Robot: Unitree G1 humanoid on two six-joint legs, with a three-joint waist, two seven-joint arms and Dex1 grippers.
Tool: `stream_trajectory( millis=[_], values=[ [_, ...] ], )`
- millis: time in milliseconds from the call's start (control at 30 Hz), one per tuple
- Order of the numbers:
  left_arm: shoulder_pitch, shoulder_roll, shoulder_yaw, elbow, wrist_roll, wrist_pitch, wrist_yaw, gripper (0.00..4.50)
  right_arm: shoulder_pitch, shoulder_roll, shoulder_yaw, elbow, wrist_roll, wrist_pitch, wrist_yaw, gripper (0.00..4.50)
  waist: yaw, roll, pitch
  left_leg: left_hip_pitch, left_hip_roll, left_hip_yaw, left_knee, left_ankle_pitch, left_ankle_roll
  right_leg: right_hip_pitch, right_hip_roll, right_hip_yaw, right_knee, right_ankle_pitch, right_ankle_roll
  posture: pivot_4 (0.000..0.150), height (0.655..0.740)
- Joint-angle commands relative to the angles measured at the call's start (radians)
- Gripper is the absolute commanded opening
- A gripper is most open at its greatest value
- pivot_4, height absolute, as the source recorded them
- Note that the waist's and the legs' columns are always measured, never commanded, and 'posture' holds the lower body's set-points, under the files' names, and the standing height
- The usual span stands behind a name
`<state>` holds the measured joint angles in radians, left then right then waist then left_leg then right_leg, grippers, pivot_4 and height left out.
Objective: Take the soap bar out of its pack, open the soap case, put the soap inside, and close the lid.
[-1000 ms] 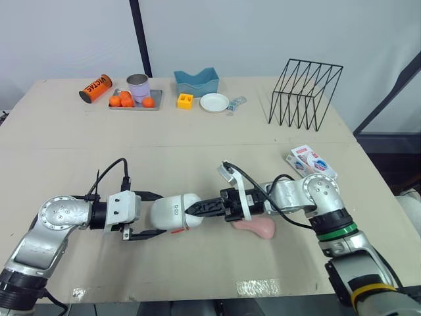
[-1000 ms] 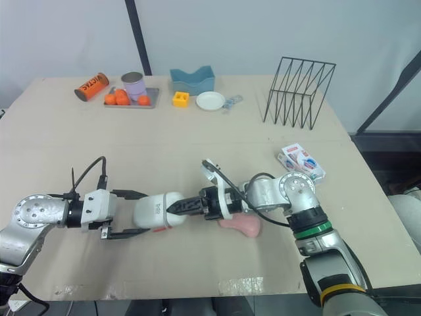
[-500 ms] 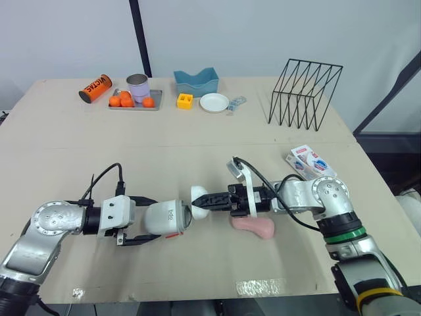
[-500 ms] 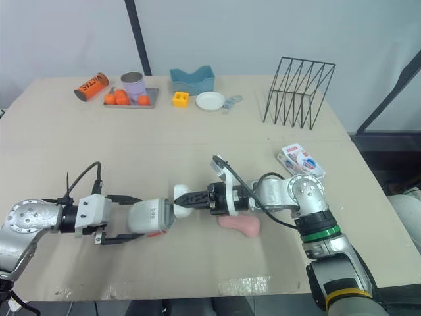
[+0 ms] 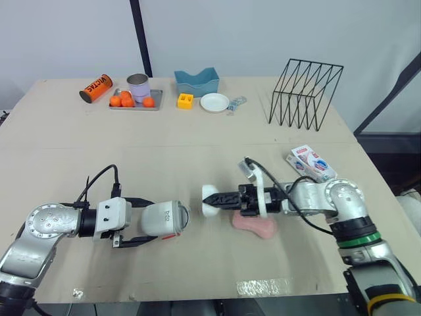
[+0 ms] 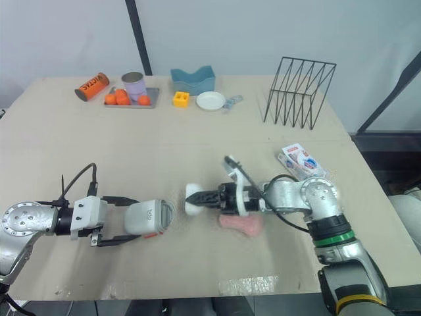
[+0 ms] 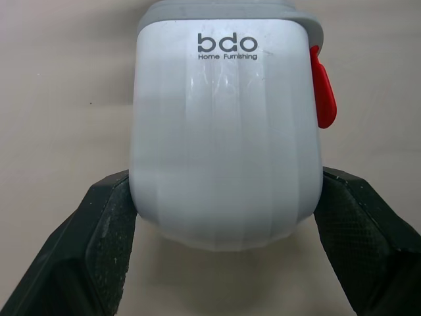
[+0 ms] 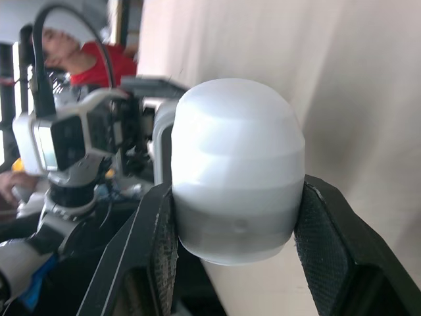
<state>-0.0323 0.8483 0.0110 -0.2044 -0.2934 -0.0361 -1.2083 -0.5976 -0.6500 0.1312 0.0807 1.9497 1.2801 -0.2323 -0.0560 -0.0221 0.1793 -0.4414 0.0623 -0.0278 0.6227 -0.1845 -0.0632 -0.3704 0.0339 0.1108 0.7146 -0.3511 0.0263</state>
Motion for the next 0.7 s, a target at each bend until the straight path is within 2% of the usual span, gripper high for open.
stream_trajectory(
  millis=[33, 267, 533, 700],
  values=[
    [0.007, 0.016, 0.026, 0.020, -0.002, -0.035, -0.010, 3.43, -0.027, -0.093, -0.092, -0.038, 0.023, -0.035, -0.054, 2.02, 0.003, 0.000, 0.000, 0.000, 0.000, 0.000, 0.000, 0.000, 0.000, 0.000, 0.000, 0.000, 0.000, 0.000, 0.000, 0.150, 0.7400],
    [-0.033, 0.007, -0.003, 0.067, 0.003, -0.061, -0.038, 3.43, -0.113, -0.238, -0.090, 0.036, 0.023, 0.037, -0.139, 2.02, -0.001, 0.001, 0.000, 0.000, 0.001, 0.001, 0.000, 0.000, 0.000, -0.001, 0.001, 0.001, 0.000, 0.000, -0.001, 0.150, 0.7400],
    [-0.052, -0.002, -0.022, 0.082, 0.006, -0.077, -0.052, 3.43, -0.189, -0.433, 0.015, 0.238, 0.023, 0.163, -0.241, 2.02, 0.001, 0.000, 0.000, 0.000, 0.000, 0.003, -0.001, 0.000, 0.001, -0.001, -0.001, 0.002, -0.001, 0.000, -0.001, 0.150, 0.7400],
    [-0.049, -0.002, -0.024, 0.071, 0.005, -0.074, -0.049, 3.43, -0.215, -0.505, 0.072, 0.267, 0.023, 0.240, -0.228, 2.02, 0.000, 0.001, 0.001, 0.000, 0.000, 0.004, -0.001, 0.000, 0.001, -0.002, -0.001, 0.003, -0.001, 0.000, -0.001, 0.150, 0.7400]
  ],
)
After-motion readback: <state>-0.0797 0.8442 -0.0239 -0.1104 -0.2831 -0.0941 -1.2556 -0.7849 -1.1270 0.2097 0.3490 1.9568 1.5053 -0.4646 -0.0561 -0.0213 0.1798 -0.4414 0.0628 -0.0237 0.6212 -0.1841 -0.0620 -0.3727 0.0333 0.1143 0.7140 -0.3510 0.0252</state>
